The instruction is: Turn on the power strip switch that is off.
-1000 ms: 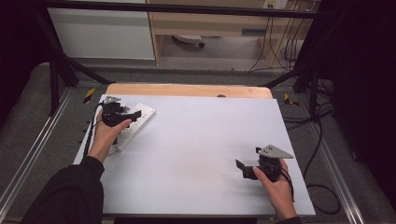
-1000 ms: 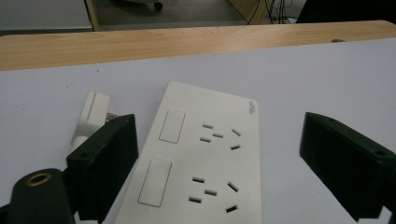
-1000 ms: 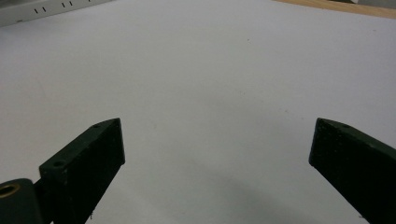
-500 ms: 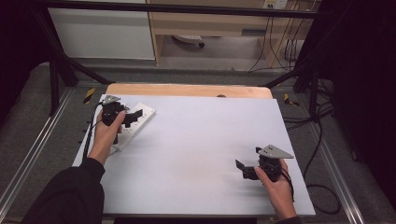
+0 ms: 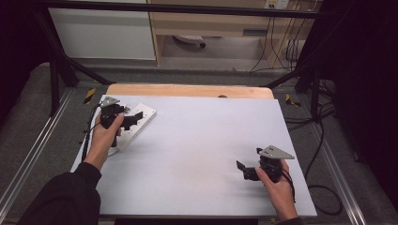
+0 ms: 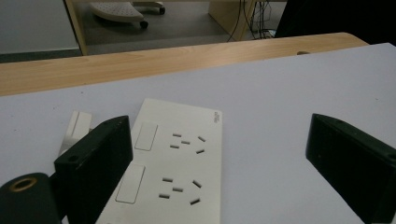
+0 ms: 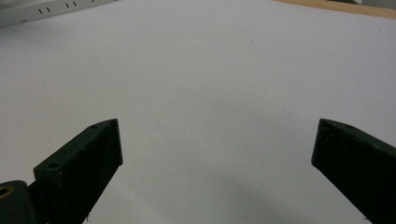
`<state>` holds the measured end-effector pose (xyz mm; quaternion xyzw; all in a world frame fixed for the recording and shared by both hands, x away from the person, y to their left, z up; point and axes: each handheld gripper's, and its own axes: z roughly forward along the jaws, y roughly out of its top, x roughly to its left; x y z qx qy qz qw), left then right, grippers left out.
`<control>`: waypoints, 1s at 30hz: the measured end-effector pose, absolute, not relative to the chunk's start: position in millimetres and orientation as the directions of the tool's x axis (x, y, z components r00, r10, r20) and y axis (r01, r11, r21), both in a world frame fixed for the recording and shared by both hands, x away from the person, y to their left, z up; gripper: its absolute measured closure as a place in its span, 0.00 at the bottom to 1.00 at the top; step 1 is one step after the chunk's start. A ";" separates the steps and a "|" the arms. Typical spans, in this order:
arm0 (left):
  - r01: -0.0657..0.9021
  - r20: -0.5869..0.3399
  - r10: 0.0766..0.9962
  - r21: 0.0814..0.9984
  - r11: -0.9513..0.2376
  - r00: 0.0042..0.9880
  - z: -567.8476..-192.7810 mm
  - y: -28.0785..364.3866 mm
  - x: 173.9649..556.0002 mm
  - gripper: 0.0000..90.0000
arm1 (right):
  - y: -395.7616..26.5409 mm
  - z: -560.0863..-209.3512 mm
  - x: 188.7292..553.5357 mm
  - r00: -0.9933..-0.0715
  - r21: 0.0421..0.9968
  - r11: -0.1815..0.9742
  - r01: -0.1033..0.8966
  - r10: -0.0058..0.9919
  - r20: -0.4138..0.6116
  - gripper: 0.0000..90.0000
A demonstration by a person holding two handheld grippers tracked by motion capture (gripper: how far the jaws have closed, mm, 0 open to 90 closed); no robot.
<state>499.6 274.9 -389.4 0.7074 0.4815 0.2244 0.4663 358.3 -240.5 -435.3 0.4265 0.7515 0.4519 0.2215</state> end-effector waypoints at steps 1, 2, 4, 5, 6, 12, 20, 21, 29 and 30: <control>0.470 -0.133 0.889 0.877 -0.101 0.438 -388.8 274.5 499.0 0.08 | -240.5 -435.3 358.2 -0.538 0.868 0.228 0.442 0.842 0.053 0.03; 0.469 -0.135 0.888 0.878 -0.099 0.439 -388.1 274.0 498.4 0.07 | -240.5 -435.4 358.2 -0.537 0.868 0.227 0.442 0.842 0.053 0.03; 0.464 -0.132 0.888 0.880 -0.100 0.441 -386.5 273.0 496.7 0.07 | -240.6 -435.4 358.3 -0.537 0.868 0.227 0.442 0.842 0.053 0.03; 0.460 -0.129 0.885 0.882 -0.104 0.447 -385.7 272.6 495.7 0.07 | -240.5 -435.4 358.4 -0.537 0.868 0.227 0.442 0.842 0.053 0.03; 0.459 -0.131 0.883 0.882 -0.103 0.451 -385.0 272.0 494.6 0.07 | -240.4 -435.4 358.4 -0.537 0.868 0.228 0.442 0.842 0.052 0.03; 0.448 -0.116 0.874 0.885 -0.125 0.472 -378.8 268.8 487.1 0.07 | -240.2 -435.6 358.6 -0.537 0.868 0.230 0.439 0.842 0.048 0.03; 0.451 -0.101 0.867 0.880 -0.152 0.488 -368.8 266.6 473.9 0.08 | -239.3 -435.7 358.5 -0.537 0.867 0.234 0.441 0.843 0.045 0.03; 0.451 -0.099 0.867 0.879 -0.154 0.488 -367.7 266.4 471.9 0.08 | -239.3 -435.7 358.5 -0.536 0.867 0.233 0.441 0.843 0.046 0.03; 0.440 -0.108 0.858 0.886 -0.147 0.502 -365.4 266.6 451.8 0.09 | -238.8 -435.7 358.5 -0.535 0.867 0.229 0.443 0.843 0.051 0.03; 0.441 -0.106 0.857 0.885 -0.150 0.505 -365.4 266.5 449.2 0.09 | -238.7 -435.6 358.5 -0.535 0.867 0.228 0.444 0.843 0.052 0.03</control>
